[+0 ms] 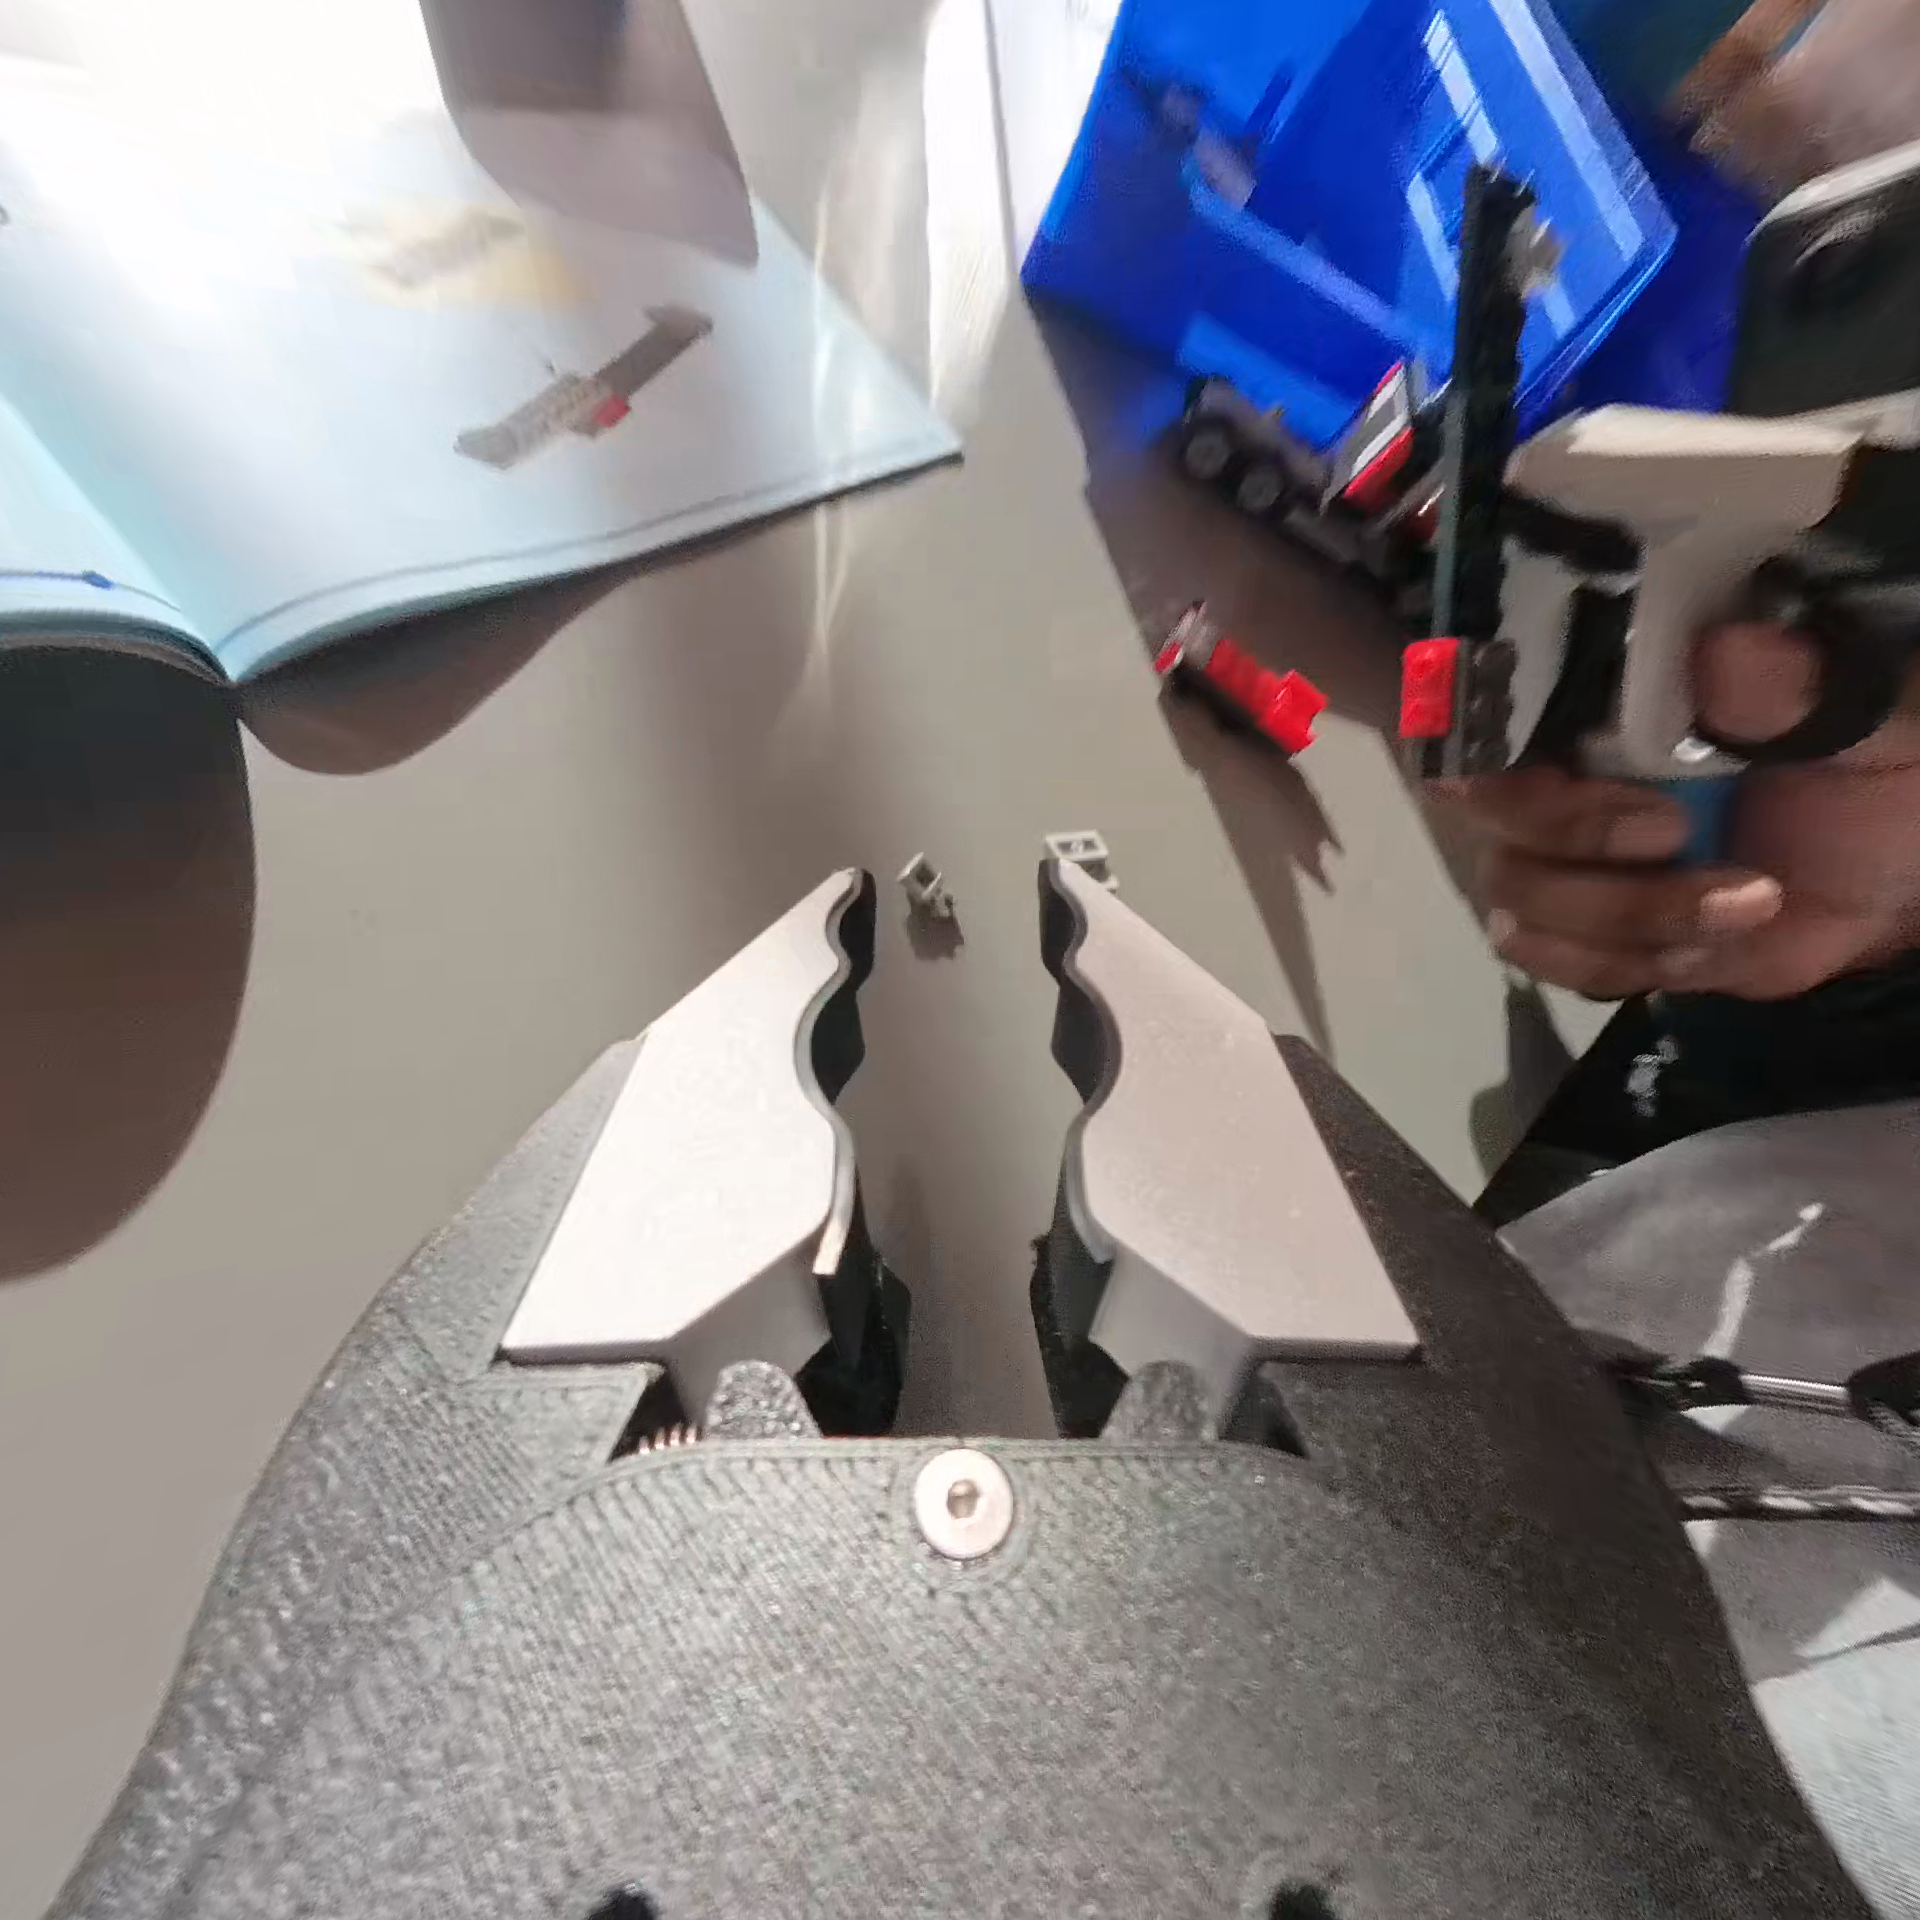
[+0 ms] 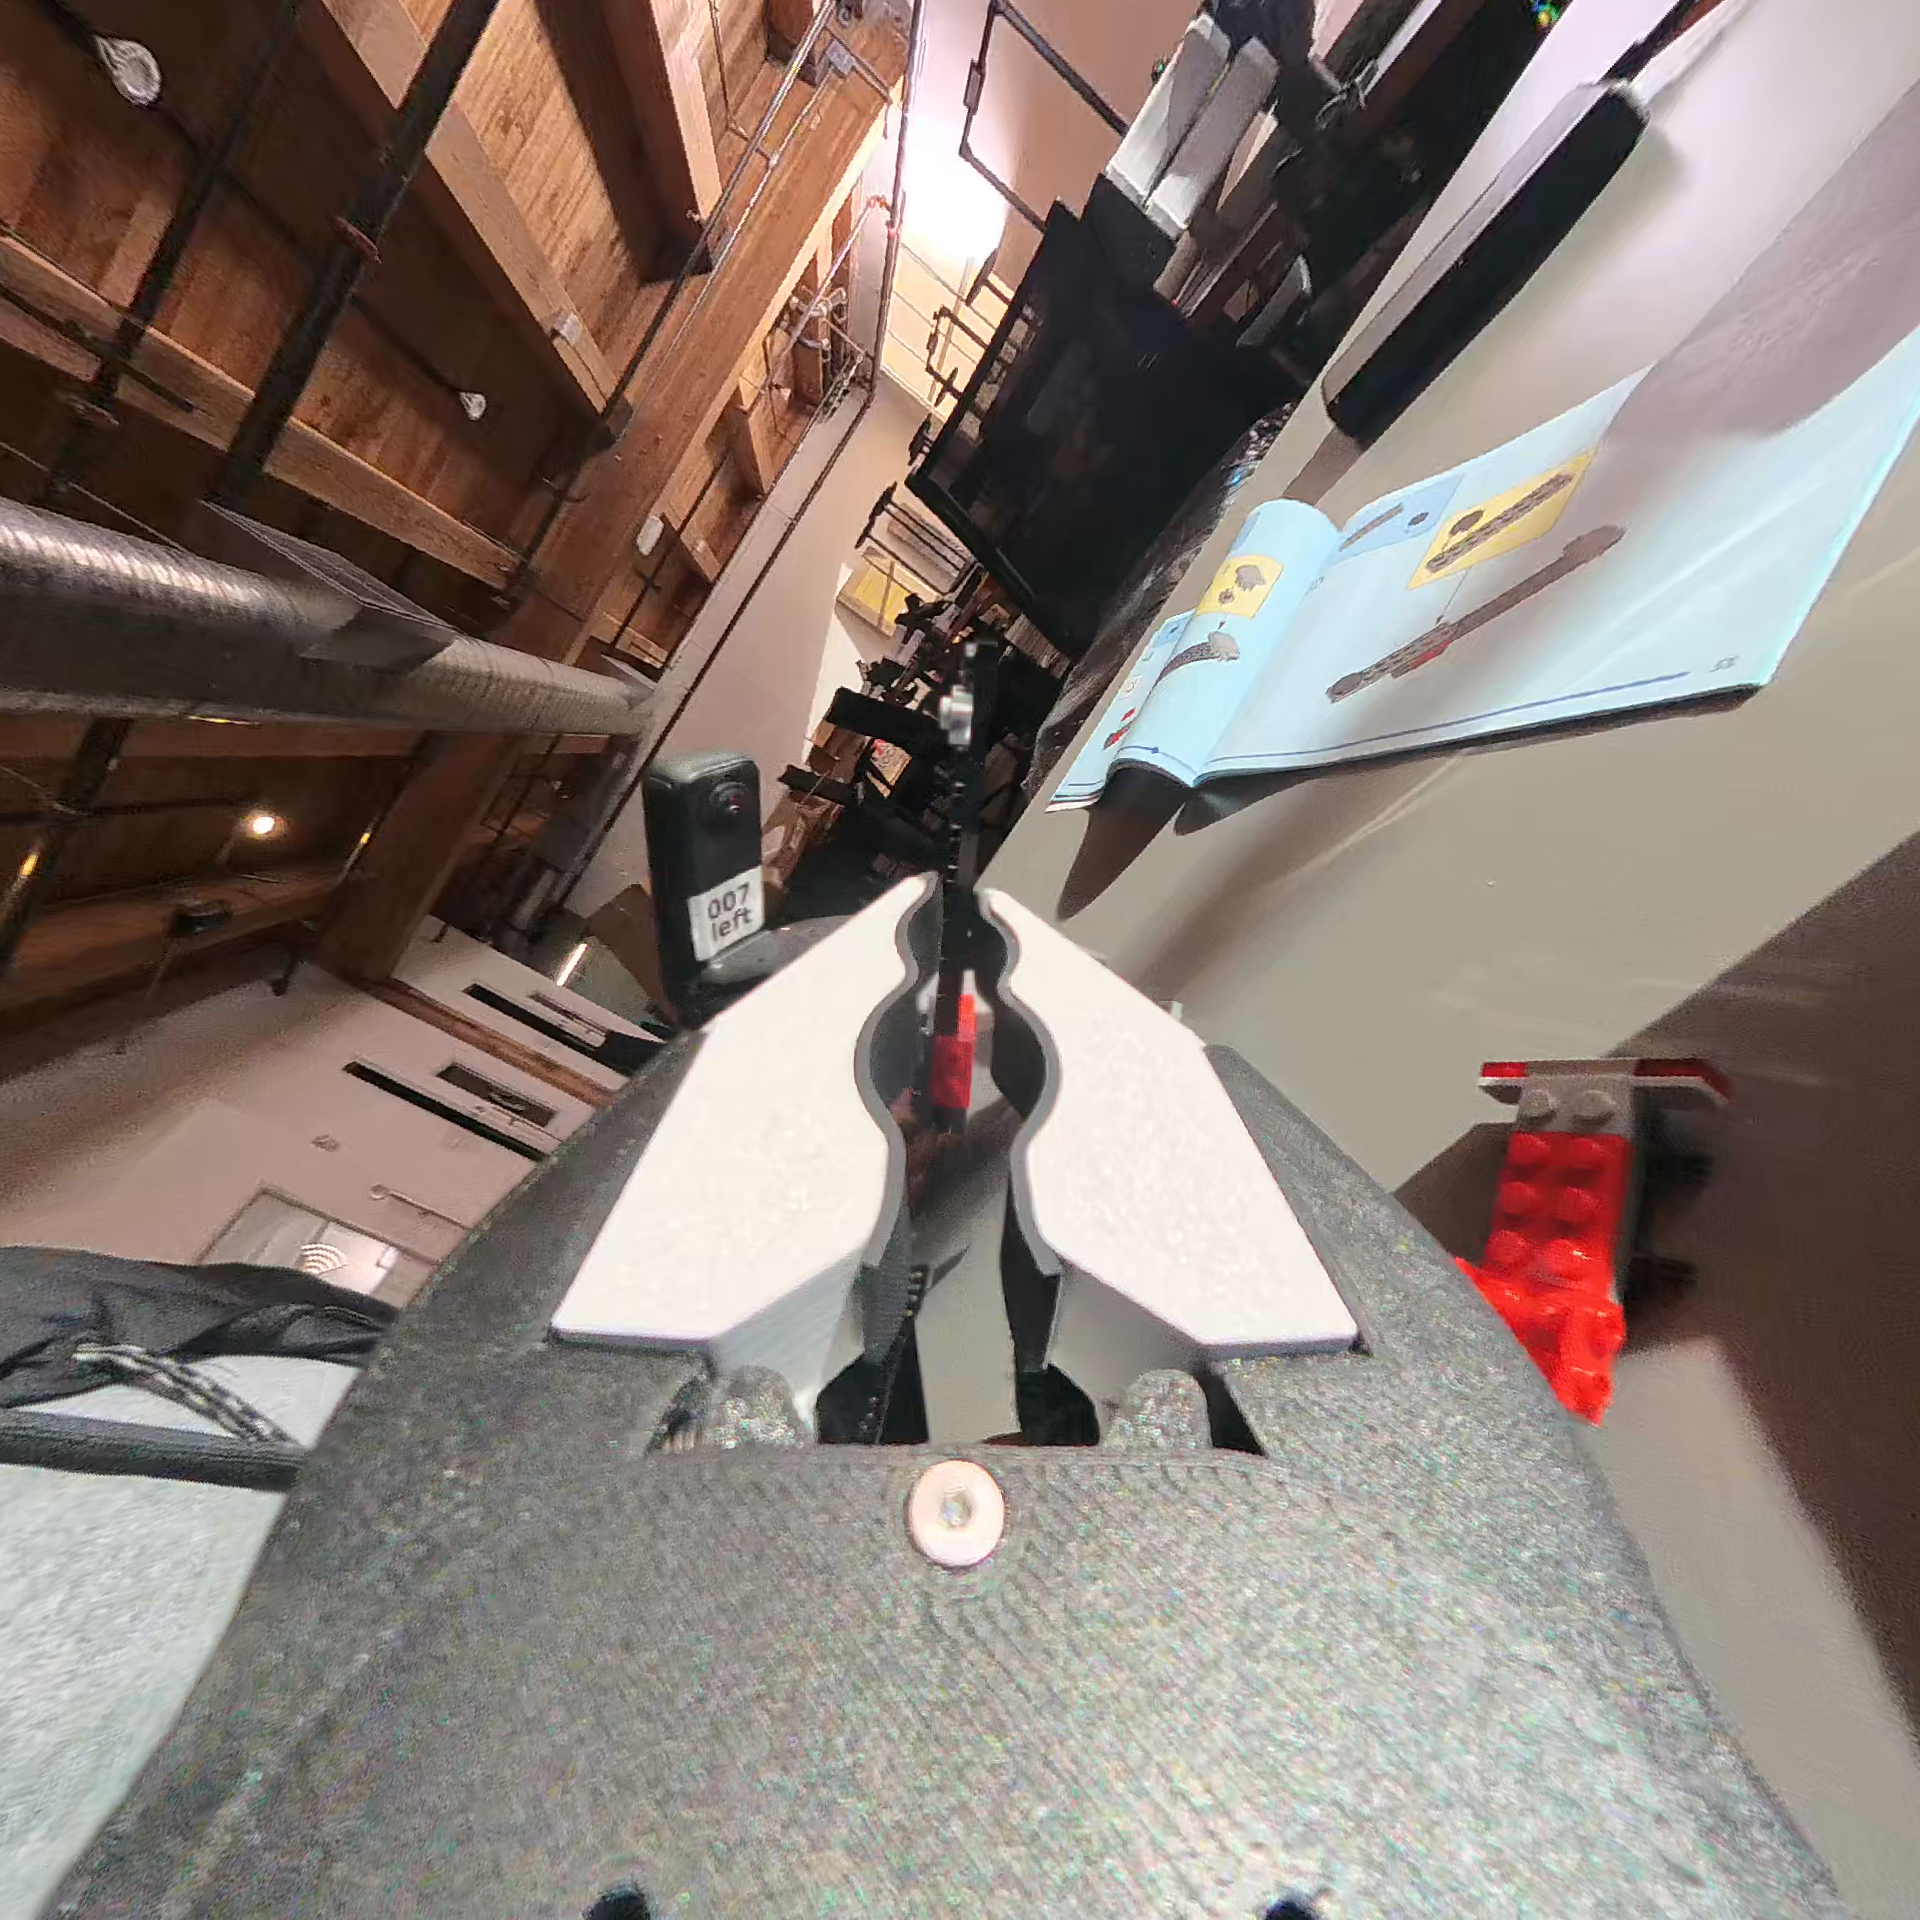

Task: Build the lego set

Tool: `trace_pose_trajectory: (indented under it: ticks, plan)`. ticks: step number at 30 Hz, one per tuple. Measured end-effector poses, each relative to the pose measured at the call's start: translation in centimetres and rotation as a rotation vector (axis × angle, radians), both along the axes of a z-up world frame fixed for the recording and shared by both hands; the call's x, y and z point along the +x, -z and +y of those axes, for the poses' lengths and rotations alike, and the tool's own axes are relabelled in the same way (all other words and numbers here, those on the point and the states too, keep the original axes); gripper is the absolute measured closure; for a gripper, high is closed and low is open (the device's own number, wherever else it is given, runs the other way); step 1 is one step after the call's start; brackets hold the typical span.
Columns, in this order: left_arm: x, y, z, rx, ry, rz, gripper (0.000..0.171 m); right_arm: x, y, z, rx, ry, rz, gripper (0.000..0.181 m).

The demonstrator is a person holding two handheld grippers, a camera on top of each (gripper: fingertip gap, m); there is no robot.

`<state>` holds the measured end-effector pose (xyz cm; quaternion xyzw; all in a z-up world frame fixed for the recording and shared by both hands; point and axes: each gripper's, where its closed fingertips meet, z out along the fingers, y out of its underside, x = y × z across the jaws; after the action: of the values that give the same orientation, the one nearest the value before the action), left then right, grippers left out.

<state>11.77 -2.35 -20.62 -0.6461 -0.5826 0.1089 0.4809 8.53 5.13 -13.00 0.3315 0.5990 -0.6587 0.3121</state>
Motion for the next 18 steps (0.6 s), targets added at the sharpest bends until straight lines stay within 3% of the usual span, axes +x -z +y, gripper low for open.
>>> trace_pose_trajectory:
  ticks: [3,11,14,16,18]
  plan:
    - [0.0,1.6,0.4,-0.138,-0.023,-0.053,0.145,-0.1,0.9,0.5,0.034,0.018,0.028,0.176]
    - [-1.0,2.5,0.5,-0.409,-0.118,-0.037,0.148,-1.2,1.2,1.8,0.055,0.073,0.094,0.176]
    - [-1.2,2.6,0.0,-0.512,-0.133,-0.024,0.161,-1.2,1.3,1.8,0.057,0.066,0.099,0.176]
    - [-1.2,2.6,0.0,-0.519,-0.123,-0.024,0.162,-1.0,1.3,1.7,0.057,0.057,0.102,0.176]
    - [-1.1,2.5,0.8,-0.411,-0.078,-0.029,0.162,-1.0,1.2,1.8,0.048,0.051,0.097,0.176]
